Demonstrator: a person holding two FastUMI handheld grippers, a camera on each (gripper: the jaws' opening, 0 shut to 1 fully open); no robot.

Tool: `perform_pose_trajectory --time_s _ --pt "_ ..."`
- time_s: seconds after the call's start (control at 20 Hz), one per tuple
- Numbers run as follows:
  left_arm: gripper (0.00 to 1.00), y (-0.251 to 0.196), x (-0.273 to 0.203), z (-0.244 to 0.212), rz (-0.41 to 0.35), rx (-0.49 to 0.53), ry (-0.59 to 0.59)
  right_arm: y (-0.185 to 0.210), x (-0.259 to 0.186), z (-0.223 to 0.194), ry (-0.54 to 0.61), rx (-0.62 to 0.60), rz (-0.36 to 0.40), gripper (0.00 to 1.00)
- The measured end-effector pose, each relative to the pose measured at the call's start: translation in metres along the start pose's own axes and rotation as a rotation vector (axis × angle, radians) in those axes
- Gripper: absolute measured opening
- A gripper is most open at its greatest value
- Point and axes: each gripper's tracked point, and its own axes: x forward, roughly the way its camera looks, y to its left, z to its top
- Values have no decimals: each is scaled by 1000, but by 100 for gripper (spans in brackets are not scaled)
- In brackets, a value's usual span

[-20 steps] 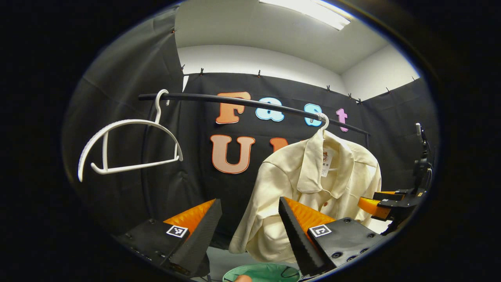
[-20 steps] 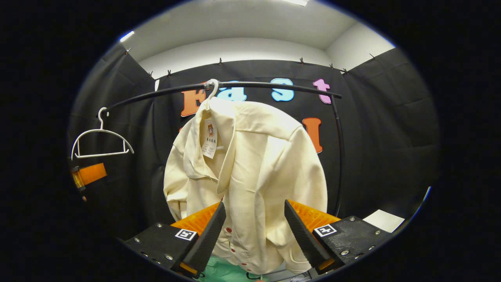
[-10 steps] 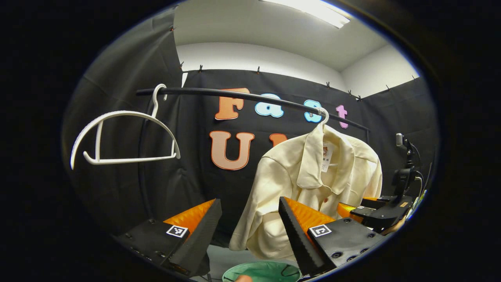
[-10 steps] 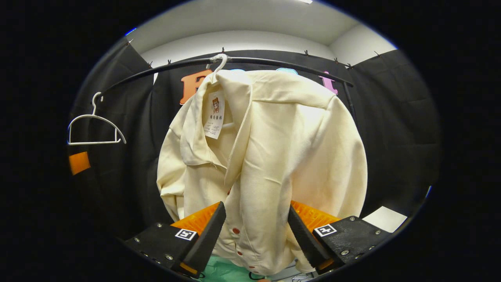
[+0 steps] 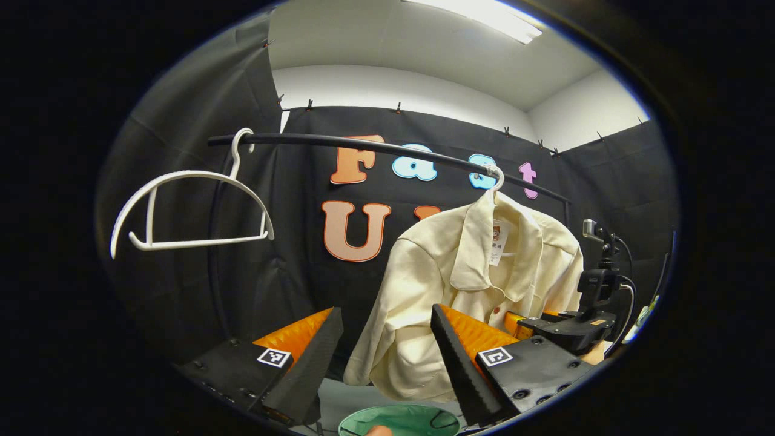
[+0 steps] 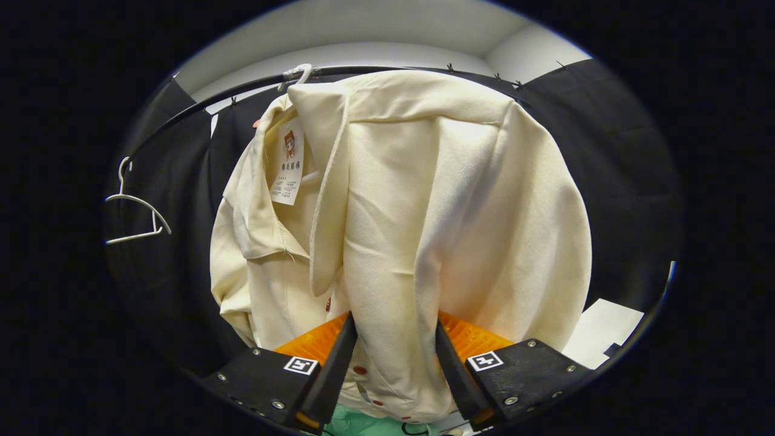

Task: Grasp the clothes on the hanger with both hands and then place them into the laundry hamper below.

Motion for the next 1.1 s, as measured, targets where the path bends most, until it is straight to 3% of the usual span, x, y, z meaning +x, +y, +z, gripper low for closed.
perform_pose_trajectory --time_s 0.25,0.3,0.35,0.5,0.7,0.8,0.85,1.1 --pt "100 -10 10 -6 20 44 -3 -1 -1 2 -17 -40 38 44" --pt "96 -14 14 -11 14 38 6 1 -2 2 -16 -46 48 36" --pt "100 -19 18 -17 4 26 21 1 -4 2 -14 -52 57 33" --pt "96 -32 32 -29 -26 -4 49 2 -11 3 -13 -59 82 18" --pt "96 -39 56 -40 -8 15 47 -1 -31 6 -11 -52 121 8" --pt "93 -50 66 -40 -18 33 34 -4 -38 12 -8 -41 134 7" --pt "97 -58 70 -40 -28 41 29 -5 -40 14 -8 -39 140 7" --pt "96 -94 94 -58 -94 45 54 -8 -50 20 -24 -61 159 6"
